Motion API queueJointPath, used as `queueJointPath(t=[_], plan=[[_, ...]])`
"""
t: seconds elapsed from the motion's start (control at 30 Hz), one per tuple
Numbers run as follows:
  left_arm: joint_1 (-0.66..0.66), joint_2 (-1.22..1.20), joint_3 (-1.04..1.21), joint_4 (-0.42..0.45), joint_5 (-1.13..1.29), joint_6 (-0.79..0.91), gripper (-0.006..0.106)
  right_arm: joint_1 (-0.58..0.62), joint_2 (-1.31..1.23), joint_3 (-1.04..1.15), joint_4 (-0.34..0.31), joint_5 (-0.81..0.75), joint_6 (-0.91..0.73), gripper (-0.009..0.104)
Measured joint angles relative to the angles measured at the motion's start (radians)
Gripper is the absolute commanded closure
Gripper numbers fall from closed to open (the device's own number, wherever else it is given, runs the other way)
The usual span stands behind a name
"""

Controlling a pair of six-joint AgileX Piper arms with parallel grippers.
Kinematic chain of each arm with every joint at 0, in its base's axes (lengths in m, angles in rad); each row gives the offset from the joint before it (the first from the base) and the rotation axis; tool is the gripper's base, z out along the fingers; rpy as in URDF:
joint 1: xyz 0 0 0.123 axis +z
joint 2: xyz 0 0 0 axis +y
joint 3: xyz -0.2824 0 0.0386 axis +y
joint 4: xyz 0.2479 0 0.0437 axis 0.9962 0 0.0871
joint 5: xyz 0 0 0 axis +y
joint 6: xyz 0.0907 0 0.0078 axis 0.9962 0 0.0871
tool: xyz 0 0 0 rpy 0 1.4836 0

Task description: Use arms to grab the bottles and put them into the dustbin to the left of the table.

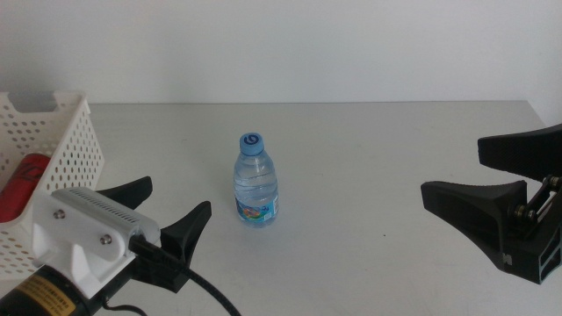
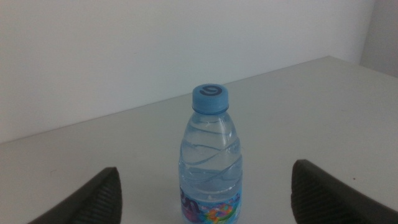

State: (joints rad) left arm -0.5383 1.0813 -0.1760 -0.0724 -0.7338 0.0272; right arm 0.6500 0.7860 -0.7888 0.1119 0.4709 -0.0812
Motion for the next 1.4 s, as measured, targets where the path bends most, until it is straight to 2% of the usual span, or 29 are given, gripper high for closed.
queueJointPath(t=[0.87,1.4], plan=[[0.0,0.517,-0.248,0.047,-0.245,-0.04,0.007,0.0,0.0,0.0,0.0,0.0,0.0,0.029],[0.0,0.713,-0.381,0.057,-0.268,-0.089,0.007,0.0,0.0,0.0,0.0,0.0,0.0,0.029]])
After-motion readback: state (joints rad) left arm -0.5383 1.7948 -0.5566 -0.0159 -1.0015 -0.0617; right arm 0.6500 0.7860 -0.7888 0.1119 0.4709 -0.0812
